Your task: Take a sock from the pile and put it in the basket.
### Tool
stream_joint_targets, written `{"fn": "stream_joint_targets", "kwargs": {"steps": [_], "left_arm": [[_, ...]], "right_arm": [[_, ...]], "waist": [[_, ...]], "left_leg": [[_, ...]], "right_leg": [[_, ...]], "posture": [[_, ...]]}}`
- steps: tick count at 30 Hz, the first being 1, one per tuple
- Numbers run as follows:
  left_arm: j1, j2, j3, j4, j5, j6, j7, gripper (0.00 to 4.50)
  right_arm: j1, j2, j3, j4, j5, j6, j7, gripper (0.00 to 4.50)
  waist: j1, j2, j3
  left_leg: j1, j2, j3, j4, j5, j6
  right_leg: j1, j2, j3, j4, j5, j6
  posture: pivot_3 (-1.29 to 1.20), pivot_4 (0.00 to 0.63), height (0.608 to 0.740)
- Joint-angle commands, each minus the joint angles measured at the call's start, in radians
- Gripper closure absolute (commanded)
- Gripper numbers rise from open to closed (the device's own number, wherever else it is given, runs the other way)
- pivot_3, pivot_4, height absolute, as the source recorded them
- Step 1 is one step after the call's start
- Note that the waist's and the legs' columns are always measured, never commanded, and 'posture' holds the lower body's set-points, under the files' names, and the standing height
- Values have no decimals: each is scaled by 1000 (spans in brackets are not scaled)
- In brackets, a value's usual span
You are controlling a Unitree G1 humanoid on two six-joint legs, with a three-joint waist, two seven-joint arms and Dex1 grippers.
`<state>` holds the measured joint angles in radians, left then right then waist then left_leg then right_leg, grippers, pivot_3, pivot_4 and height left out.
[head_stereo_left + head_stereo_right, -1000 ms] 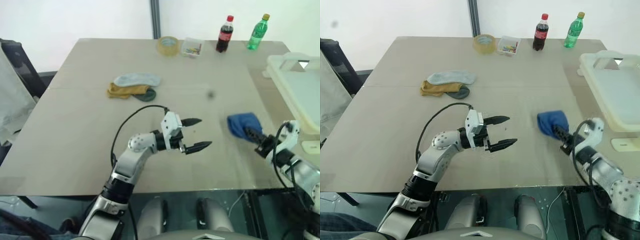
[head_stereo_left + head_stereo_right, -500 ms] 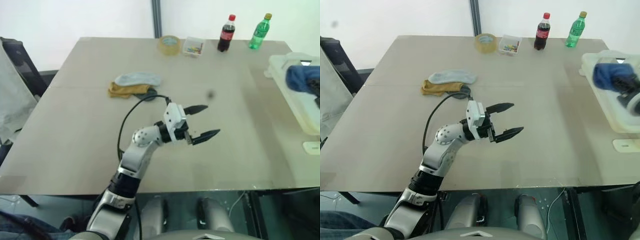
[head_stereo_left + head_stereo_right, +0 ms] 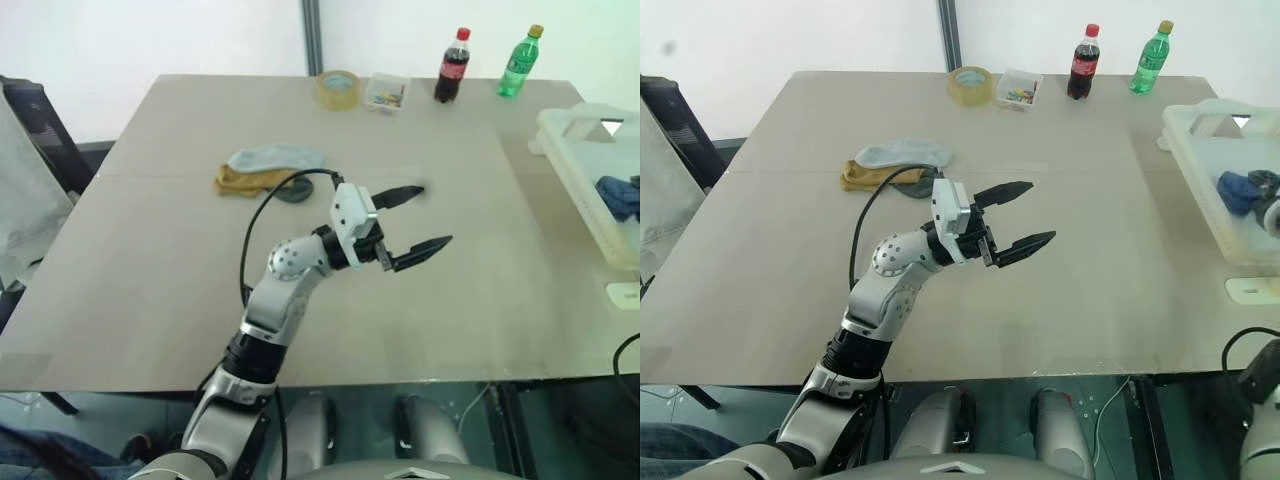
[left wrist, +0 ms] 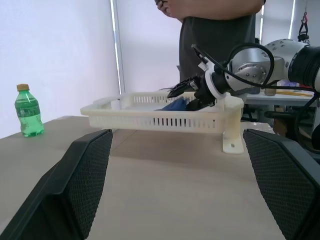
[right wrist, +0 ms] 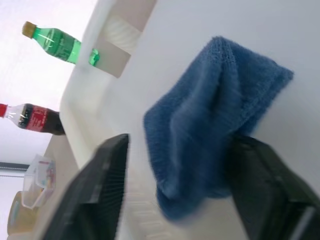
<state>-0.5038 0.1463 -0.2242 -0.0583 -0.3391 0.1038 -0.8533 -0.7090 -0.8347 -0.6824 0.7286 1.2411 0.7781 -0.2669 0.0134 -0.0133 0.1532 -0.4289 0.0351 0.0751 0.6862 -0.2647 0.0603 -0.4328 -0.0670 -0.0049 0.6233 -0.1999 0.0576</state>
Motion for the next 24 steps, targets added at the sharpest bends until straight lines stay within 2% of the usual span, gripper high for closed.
{"fn": "stream_joint_targets", "kwargs": {"steps": [1,4,7,10,12,16,20,22,24], "left_arm": [[-6,-2,2,-34,-12,-5,-2,0],[2,7,0,-40,-9,3,-3,0],[9,30,11,-50,-5,17,4,0],[28,45,20,-62,10,32,40,0],[60,54,18,-88,19,56,70,0],[151,110,8,-134,55,113,102,0],[242,190,58,-164,18,199,96,0],[259,239,44,-155,53,187,75,0],[256,258,31,-146,68,191,76,0]], "right_arm": [[-19,-18,-72,-57,-17,-1,-9,51],[38,-2,-122,-184,16,64,-76,51],[170,13,-178,-453,115,188,-147,51],[299,6,-196,-707,261,288,-114,51],[384,13,-183,-857,323,308,-15,51],[577,60,-78,-1106,223,267,215,51],[794,134,103,-1243,-24,102,525,51],[913,132,184,-1258,-186,-40,747,51],[993,124,224,-1225,-303,-156,893,51]], "waist": [[1,0,0],[1,1,0],[3,2,-1],[0,4,-1],[-6,5,-2],[-11,4,-2],[-13,4,-2],[-9,5,-2],[-5,4,-2]], "left_leg": [[0,0,0,0,0,0],[0,0,0,0,0,0],[0,1,-1,0,0,0],[-1,2,-2,0,0,0],[0,2,-1,0,0,0],[3,3,-1,0,0,0],[7,4,-2,0,0,0],[7,4,-1,0,0,0],[8,4,0,0,0,0]], "right_leg": [[0,0,0,0,0,0],[0,0,0,0,0,0],[0,0,-1,0,0,0],[0,0,-1,1,0,0],[0,0,0,1,0,1],[2,1,0,2,0,1],[4,2,1,3,-2,-2],[5,2,1,3,-3,-3],[5,1,2,3,-3,-3]], "posture": [[0,150,740],[0,150,740],[0,150,740],[0,150,740],[0,150,740],[0,150,740],[0,150,740],[0,150,740],[0,150,740]]}}
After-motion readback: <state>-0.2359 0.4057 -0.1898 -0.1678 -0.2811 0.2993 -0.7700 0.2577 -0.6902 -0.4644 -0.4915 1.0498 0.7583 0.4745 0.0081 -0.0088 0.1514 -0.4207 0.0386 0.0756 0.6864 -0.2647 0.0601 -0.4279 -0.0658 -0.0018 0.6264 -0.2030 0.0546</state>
